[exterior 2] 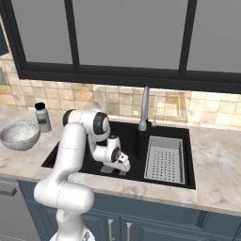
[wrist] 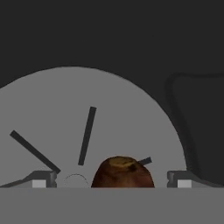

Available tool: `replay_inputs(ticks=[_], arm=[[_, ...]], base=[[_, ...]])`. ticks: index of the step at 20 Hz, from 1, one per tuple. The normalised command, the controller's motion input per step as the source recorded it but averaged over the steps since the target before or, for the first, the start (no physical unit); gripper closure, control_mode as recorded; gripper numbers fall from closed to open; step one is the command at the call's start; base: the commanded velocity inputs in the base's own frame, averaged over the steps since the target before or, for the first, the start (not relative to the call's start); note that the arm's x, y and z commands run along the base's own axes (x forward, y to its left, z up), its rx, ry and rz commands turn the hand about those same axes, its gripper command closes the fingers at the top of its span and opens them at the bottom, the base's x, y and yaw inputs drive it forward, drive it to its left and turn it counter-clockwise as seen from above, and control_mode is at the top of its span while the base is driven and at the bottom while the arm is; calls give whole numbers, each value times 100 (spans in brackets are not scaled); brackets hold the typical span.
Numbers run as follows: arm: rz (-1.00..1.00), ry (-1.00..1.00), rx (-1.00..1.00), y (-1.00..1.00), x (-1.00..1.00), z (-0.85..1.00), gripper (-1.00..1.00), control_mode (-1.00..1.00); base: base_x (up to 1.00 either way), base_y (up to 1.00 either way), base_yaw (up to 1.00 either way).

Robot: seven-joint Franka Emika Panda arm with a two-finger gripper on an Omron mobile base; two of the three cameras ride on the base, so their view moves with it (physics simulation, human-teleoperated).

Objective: Pick the sweet potato from the sink and place it in the bowl. Then pick the bowl and place it in the microwave. Then close the microwave door and press the start button.

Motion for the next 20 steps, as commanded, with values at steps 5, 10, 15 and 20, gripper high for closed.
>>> replay_inputs(ticks=[5,10,15,20], arm=[[0,0,0,0,-23,-14,100,-100],[0,0,0,0,-1,-4,100,-100],[0,-3,0,0,-2,11,100,-100],[0,-11,0,1,-8,49,100,-100]], base=[[0,0,0],[0,0,0],[0,0,0],[0,0,0]])
